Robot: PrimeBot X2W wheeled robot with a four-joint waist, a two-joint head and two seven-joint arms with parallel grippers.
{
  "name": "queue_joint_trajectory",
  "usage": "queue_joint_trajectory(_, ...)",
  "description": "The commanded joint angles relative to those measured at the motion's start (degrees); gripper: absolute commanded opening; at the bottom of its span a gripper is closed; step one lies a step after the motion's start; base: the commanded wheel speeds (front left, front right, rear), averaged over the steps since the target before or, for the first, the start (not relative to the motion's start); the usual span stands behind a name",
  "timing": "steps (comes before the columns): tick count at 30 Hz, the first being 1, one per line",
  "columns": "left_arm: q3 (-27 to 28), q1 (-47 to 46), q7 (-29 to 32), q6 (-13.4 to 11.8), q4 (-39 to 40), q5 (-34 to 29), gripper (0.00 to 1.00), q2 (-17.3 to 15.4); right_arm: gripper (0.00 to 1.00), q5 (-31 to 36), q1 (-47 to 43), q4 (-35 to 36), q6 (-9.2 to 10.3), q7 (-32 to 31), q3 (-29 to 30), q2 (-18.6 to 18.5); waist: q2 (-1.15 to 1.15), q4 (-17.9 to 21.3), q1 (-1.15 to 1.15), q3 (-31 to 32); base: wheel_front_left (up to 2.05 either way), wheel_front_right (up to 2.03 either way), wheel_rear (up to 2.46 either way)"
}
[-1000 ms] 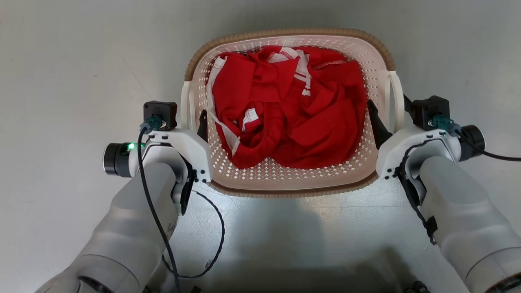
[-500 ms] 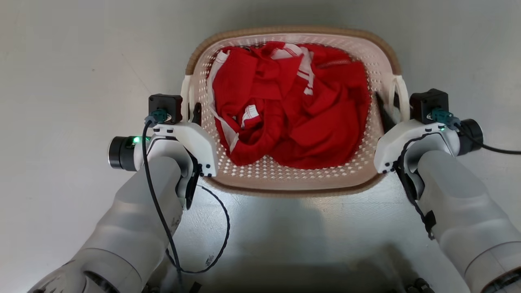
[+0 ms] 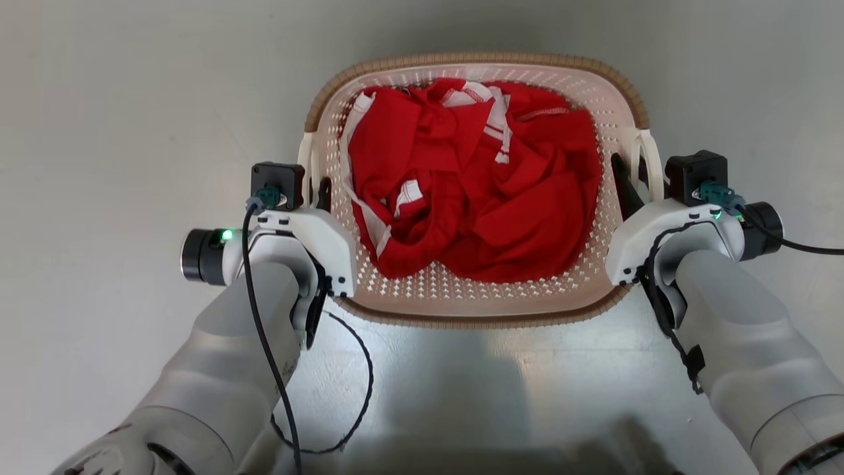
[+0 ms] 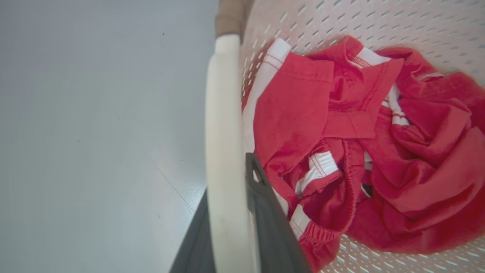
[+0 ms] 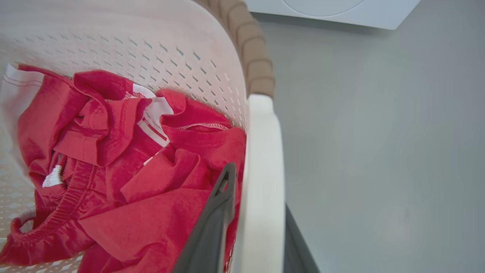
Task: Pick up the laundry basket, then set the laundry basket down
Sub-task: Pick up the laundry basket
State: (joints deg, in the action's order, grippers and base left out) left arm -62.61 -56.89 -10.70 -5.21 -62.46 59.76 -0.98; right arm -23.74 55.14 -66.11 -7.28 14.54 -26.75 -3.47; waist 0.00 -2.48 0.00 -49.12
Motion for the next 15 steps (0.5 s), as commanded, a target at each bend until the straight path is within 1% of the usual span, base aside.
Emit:
queue_joint_trajectory(1, 0.0, 1.3, -0.7, -0.7, -0.6, 0.5, 0.00, -1.9, 0.00, -0.1, -3.6, -0.5, -0.21, 0.5, -1.3, 0.6, 0.00, 0.1, 0.00, 1.9, 0.00, 0.00, 0.00)
queue_joint_trajectory(7, -1.7, 3.4, 0.3, -0.7, -3.0, 1.4, 0.00, -1.9, 0.00, -1.7, -5.8, -1.7, -0.21, 0.1, -2.1, 0.6, 0.00, 0.8, 0.00, 7.0, 0.00, 0.00, 0.00)
queue_joint_trajectory(15, -3.5, 7.0, 1.7, -0.4, -6.5, 2.1, 0.00, -1.9, 0.00, -5.9, -10.1, -1.3, -0.21, -3.4, -5.5, 0.6, 0.00, 2.0, 0.00, 14.9, 0.00, 0.00, 0.00)
